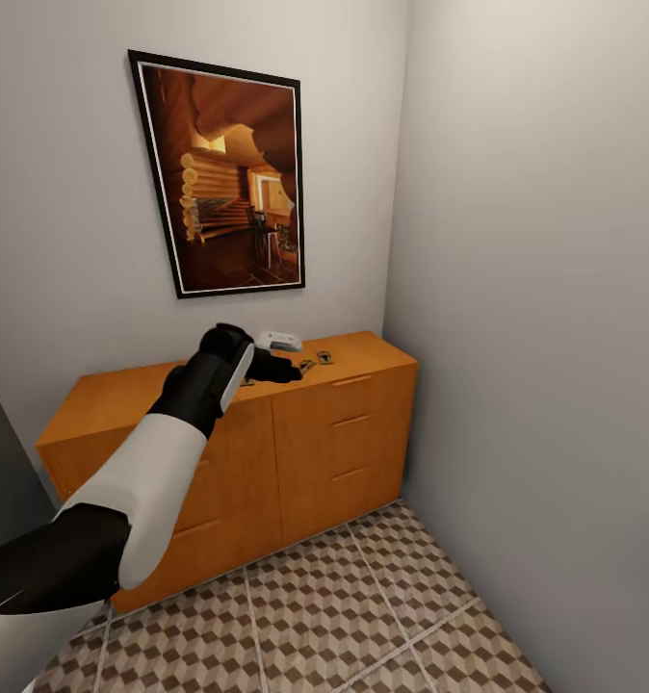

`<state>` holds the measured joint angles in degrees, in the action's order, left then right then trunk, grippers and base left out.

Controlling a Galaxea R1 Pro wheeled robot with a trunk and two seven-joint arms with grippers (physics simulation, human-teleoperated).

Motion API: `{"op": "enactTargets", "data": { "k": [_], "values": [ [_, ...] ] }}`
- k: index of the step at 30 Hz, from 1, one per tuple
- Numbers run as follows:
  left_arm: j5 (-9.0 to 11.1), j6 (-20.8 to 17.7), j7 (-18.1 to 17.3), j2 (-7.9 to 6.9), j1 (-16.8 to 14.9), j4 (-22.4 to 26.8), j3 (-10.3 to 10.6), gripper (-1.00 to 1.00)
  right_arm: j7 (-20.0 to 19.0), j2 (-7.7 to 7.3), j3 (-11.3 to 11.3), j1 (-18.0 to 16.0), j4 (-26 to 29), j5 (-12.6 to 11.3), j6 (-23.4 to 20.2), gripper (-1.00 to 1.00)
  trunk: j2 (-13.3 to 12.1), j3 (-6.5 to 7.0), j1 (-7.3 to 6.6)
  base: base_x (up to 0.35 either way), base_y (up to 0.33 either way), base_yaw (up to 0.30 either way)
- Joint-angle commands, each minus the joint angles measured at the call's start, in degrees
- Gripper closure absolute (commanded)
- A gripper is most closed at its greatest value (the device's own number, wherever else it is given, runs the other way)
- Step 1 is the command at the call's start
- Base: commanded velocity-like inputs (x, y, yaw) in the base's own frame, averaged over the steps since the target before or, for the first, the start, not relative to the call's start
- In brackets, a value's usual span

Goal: Take the four mousetraps from the cabinet in the bathroom and place them on the bathroom floor. Make sure all four end up on the same floor surface, and ensure that at least two of them are either under or directly next to the same bathroom sink.

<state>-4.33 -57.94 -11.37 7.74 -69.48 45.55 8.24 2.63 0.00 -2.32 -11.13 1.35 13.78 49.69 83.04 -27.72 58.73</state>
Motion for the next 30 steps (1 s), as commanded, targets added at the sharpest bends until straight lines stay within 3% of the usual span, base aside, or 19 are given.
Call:
{"op": "enactTargets", "data": {
  "k": [1, 8, 30],
  "values": [
    [-0.48, -0.16, -0.65, 0.00, -0.04, -0.36, 0.02, -1.00, -0.07, 0.00, -0.21, -0.04, -0.03, -0.07, 0.17, 1.00, 0.04, -0.06, 0.00, 0.000, 0.000, 0.000],
    [-0.50, -0.03, -1.54, 0.00, -0.04, -2.12, 0.02, -1.00, -0.05, 0.00, -0.24, -0.04, -0.03, -0.07, 0.18, 1.00, 0.04, -0.06, 0.00, 0.120, 0.000, 0.000],
    [-0.50, 0.10, -1.82, 0.00, -0.04, -4.16, 0.02, -1.00, -0.08, 0.00, -0.36, -0.04, -0.03, -0.07, 0.38, 1.00, 0.04, -0.06, 0.00, 0.252, 0.000, 0.000]
  ]
}}
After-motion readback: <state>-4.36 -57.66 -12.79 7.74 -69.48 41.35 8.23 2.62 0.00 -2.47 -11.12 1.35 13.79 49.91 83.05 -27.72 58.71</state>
